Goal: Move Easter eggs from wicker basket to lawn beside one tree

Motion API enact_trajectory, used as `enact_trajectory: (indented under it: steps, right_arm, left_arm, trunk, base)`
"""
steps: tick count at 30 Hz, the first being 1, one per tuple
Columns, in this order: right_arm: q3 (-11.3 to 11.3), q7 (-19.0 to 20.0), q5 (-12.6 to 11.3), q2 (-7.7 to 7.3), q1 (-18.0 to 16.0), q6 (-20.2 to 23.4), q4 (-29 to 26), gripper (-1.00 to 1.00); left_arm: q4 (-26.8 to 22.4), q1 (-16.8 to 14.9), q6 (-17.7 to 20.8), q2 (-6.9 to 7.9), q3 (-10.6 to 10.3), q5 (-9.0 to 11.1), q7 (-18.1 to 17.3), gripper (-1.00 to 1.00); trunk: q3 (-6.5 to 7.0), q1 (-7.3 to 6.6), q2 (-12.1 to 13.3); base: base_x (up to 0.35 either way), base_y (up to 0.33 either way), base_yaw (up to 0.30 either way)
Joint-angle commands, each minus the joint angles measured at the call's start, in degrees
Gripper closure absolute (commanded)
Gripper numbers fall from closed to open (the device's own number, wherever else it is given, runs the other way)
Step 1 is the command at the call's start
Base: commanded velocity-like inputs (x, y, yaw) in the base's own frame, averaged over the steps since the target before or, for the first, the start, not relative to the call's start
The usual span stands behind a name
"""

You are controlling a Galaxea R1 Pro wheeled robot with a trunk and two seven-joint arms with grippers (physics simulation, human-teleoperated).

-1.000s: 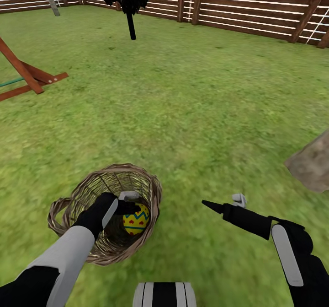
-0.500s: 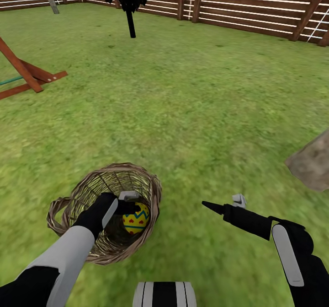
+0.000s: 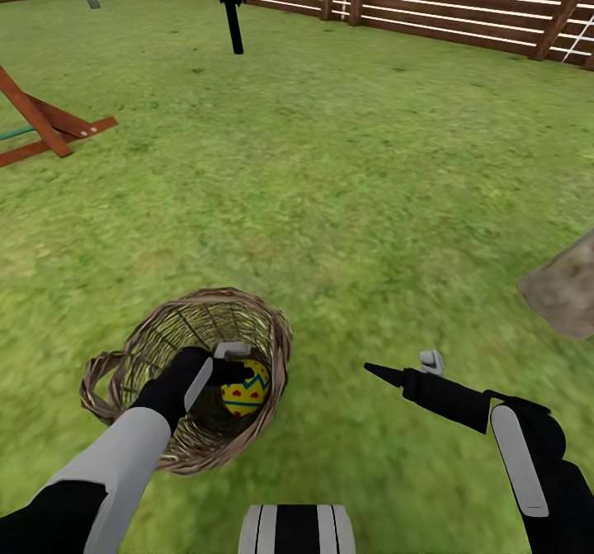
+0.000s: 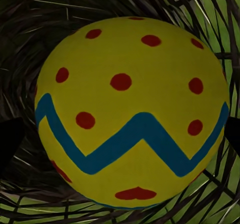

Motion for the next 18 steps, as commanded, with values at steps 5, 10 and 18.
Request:
enact_trajectory:
  steps: [5,10,18]
  right_arm:
    - [-0.1,0.4,0.3,0.01,0.0,0.3,0.0,-1.00]
    - [-0.1,0.4,0.3,-0.04,0.0,0.3,0.0,-1.00]
    - [-0.1,0.4,0.3,-0.06,0.0,0.3,0.0,-1.00]
  left_arm:
    - [-0.1,0.0,0.2,0.03,-0.2,0.6,0.3,-1.00]
    - [-0.1,0.0,0.1,0.03,-0.2,0.6,0.3,-1.00]
    - [-0.1,0.0,0.1,0.03,-0.2,0.6,0.4,-1.00]
  trunk:
    - [-0.04,-0.01,0.0]
    - [-0.70,0.07,-0.1]
    - [-0.92,0.09,-0.1]
  base:
    - [0.000,0.000,0.000]
    - [0.000,0.000,0.000]
    - [0.000,0.000,0.000]
